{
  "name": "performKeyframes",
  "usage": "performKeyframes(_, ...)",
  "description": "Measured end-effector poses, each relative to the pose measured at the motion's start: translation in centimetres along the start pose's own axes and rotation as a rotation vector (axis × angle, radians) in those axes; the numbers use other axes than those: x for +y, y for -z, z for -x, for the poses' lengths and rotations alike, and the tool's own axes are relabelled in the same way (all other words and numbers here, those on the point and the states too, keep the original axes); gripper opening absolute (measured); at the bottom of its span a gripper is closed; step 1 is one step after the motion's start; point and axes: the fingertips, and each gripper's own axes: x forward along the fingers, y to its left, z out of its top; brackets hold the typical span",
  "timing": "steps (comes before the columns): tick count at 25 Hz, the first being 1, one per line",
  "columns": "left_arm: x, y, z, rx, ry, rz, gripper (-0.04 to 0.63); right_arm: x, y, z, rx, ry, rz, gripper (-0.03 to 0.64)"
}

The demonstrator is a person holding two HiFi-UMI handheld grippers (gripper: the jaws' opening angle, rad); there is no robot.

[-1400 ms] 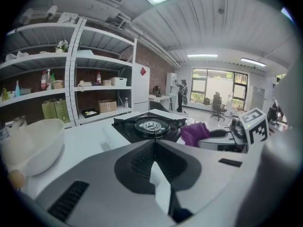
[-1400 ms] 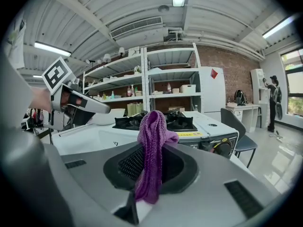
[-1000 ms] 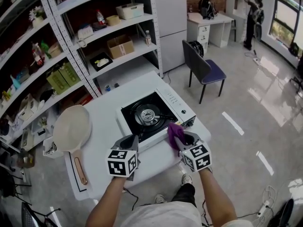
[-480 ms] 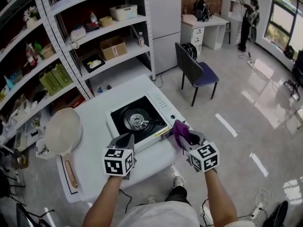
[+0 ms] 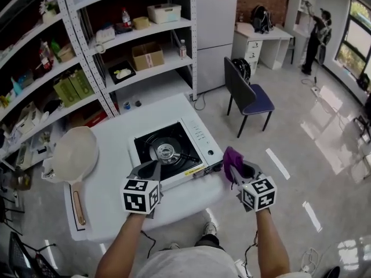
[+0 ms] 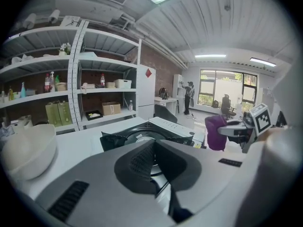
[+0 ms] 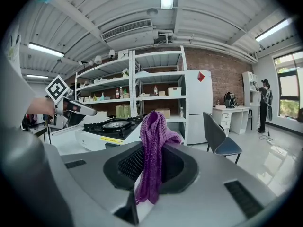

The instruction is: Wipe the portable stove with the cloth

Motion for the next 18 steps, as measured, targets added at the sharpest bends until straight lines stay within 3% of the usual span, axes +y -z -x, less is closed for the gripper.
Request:
performKeyframes(7,1.6,-0.7,-0.2,-0.01,-0.068,0.024,0.003,-3.4,0.3,-1.4,0.023,-0.01,0.01,0.061)
performKeyframes(18,3.3,-0.8,-0.9,-0.012,-0.159,0.061,0.003,-3.1,0.0,-5.2,0.012,-0.149,-0.082,0.061)
